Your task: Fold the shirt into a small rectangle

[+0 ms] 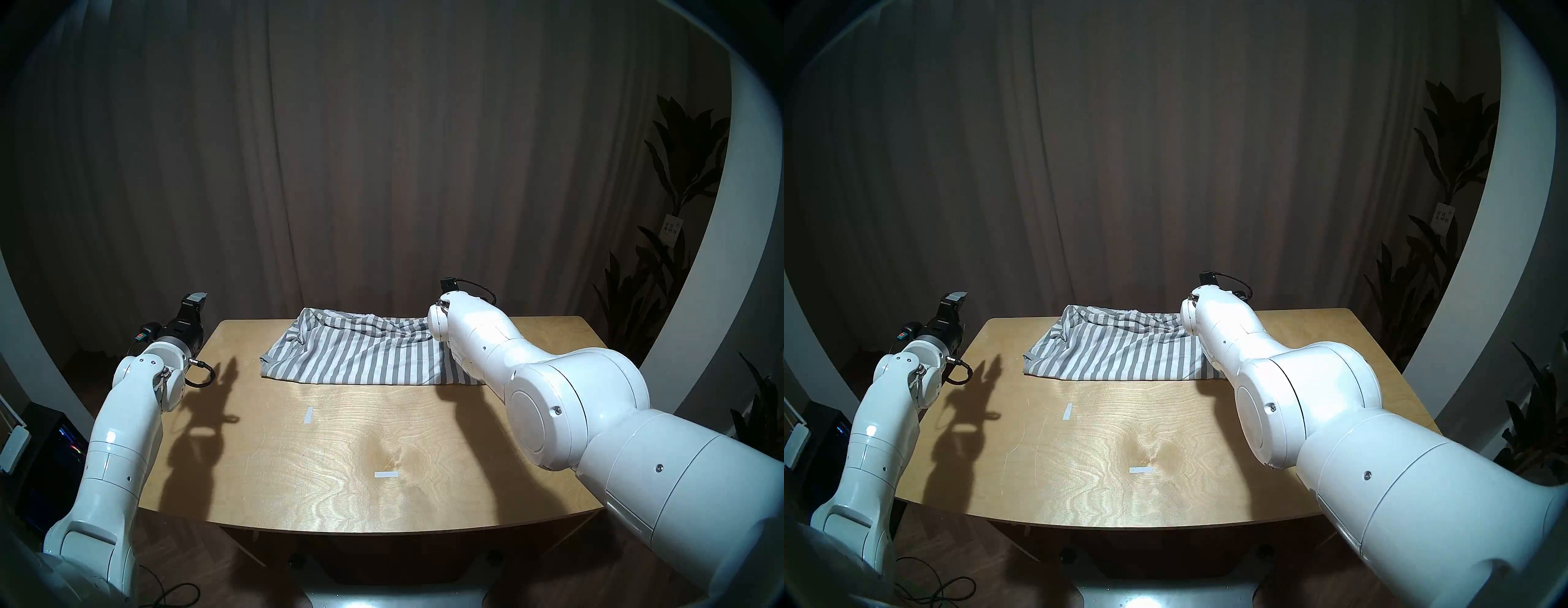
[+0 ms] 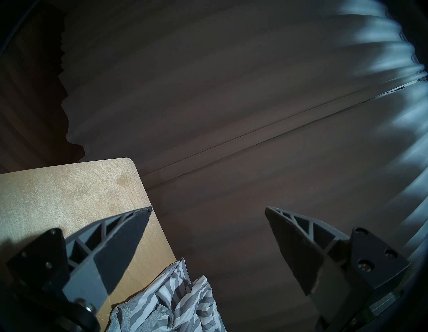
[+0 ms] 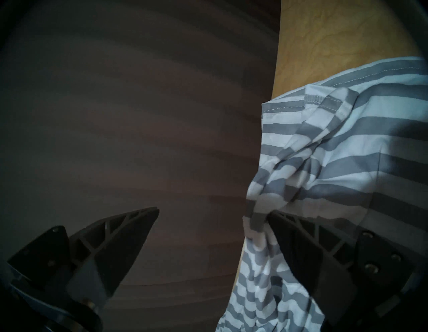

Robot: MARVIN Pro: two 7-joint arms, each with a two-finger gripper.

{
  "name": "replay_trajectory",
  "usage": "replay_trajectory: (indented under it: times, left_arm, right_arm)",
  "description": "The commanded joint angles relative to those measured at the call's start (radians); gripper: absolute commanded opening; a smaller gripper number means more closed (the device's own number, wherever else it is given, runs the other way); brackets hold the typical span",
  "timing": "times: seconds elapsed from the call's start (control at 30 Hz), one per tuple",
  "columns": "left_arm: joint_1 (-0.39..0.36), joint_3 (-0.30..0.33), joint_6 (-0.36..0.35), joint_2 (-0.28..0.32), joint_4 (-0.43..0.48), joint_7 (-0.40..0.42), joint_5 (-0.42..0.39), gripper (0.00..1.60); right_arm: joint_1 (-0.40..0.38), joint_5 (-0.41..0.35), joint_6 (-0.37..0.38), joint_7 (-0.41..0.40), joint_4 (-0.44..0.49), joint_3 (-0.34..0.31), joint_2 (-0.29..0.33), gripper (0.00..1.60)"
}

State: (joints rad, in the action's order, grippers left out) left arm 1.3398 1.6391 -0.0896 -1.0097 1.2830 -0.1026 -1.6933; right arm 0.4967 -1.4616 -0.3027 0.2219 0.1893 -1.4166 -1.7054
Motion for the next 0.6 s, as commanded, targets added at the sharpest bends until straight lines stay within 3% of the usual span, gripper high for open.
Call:
replay_trajectory:
  times: [0.0, 0.3, 0.57]
  left_arm:
    - [0.003, 0.008, 0.006, 0.006, 0.031, 0.002, 0.0, 1.6]
    - [0.025, 0.001, 0.011, 0.01, 0.068, 0.002, 0.004, 1.6]
    - [0.09, -0.023, -0.018, 0.017, 0.186, -0.036, 0.011, 1.6]
  right_arm:
    - [-0.056, 0.026, -0.021, 0.01, 0.007, 0.021, 0.027, 1.6]
    - [-0.079, 0.062, -0.039, 0.037, 0.002, 0.057, 0.046, 1.6]
    - [-0.026, 0.138, -0.14, 0.017, -0.029, 0.131, 0.064, 1.6]
